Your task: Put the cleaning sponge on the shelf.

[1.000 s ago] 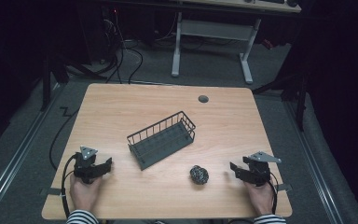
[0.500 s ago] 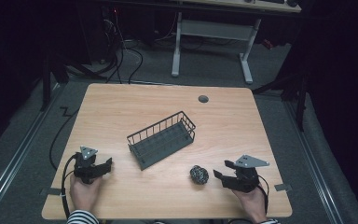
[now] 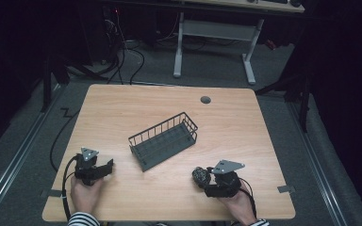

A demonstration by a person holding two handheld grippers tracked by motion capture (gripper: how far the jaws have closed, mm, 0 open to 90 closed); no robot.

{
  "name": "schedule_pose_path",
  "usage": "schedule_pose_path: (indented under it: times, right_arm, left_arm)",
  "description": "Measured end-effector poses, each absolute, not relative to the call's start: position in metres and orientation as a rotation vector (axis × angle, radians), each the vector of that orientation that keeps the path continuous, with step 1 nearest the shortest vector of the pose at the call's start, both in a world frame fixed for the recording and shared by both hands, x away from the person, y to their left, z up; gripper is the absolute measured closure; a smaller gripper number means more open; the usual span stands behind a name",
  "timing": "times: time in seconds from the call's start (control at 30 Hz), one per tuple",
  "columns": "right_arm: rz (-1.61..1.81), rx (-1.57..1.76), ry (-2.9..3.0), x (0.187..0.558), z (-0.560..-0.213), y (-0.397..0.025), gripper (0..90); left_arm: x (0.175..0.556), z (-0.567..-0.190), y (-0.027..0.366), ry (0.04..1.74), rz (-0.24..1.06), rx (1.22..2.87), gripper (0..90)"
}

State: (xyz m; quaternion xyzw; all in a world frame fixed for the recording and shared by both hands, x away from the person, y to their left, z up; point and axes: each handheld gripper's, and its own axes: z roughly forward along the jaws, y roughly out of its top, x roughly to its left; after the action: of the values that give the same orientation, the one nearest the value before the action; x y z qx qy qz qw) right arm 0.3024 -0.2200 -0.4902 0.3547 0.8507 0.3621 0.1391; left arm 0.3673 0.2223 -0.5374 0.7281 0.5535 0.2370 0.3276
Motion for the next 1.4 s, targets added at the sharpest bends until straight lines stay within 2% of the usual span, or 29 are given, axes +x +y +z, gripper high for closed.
schedule_pose_path:
  times: [0.3,0.6,1.4]
  right_arm:
    - [0.933,1.007,2.482,0.313,-0.502,-0.214,30.9]
    - [0.927,1.001,2.49,0.314,-0.507,-0.215,37.5]
    - [1.11,0.998,2.458,0.324,-0.474,-0.221,39.4]
  left_arm:
    - [0.367,-0.537,0.222,1.449,0.619,1.907,25.4]
    - [0.367,-0.537,0.222,1.449,0.619,1.907,25.5]
    - [0.367,-0.537,0.222,1.449,0.619,1.908,25.5]
